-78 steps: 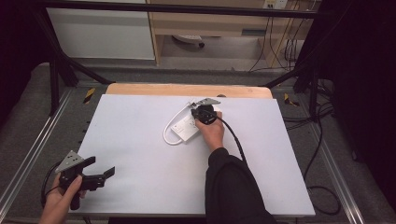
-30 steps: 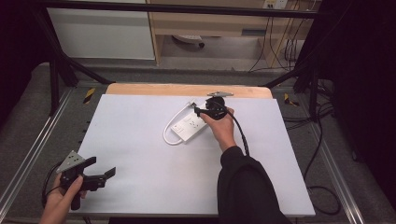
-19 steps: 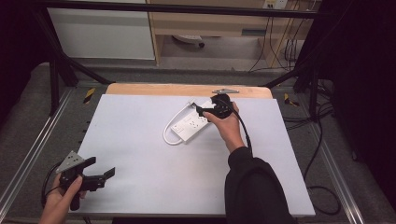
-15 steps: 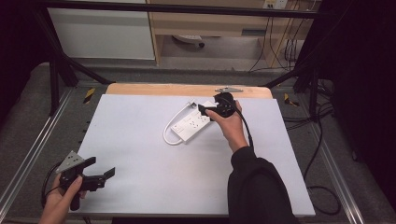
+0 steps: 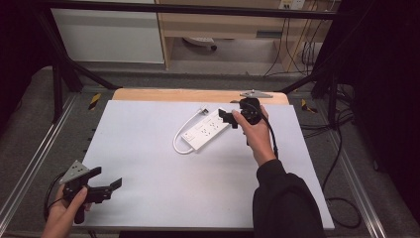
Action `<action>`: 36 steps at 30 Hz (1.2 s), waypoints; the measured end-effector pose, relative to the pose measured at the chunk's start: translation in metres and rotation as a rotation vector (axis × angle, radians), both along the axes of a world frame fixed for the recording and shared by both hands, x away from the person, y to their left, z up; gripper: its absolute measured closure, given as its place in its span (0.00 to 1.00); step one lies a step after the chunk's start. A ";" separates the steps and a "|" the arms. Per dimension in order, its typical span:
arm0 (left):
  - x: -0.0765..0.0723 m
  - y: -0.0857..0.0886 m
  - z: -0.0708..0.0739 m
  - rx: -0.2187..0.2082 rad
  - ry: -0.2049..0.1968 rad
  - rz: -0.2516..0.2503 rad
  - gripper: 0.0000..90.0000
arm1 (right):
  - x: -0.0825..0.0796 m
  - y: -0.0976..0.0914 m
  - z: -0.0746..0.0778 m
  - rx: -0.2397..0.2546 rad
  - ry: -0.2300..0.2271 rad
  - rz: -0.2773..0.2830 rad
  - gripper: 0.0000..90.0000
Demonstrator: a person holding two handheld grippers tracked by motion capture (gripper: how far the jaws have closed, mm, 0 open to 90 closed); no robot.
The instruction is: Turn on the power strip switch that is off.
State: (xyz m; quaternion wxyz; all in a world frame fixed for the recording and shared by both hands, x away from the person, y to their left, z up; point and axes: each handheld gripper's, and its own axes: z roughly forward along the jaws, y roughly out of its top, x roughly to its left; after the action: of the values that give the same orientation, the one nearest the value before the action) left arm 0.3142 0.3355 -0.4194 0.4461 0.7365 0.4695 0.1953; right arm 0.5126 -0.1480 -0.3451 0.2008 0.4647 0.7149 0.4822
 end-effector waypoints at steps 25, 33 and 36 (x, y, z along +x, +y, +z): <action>0.000 0.001 0.000 -0.005 0.004 0.009 0.07 | -0.086 -0.072 0.003 0.005 -0.103 -0.030 0.06; 0.000 0.003 -0.002 -0.007 0.011 0.020 0.07 | -0.115 -0.102 -0.020 -0.002 -0.126 -0.062 0.06; 0.000 0.004 -0.002 -0.013 0.011 0.025 0.07 | -0.123 -0.108 -0.034 -0.004 -0.122 -0.080 0.06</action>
State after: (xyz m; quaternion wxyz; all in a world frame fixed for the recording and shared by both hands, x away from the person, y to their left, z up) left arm 0.3142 0.3394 -0.4210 0.4458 0.7286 0.4825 0.1938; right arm 0.3901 -0.2560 -0.3795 0.2641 0.4623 0.6833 0.4996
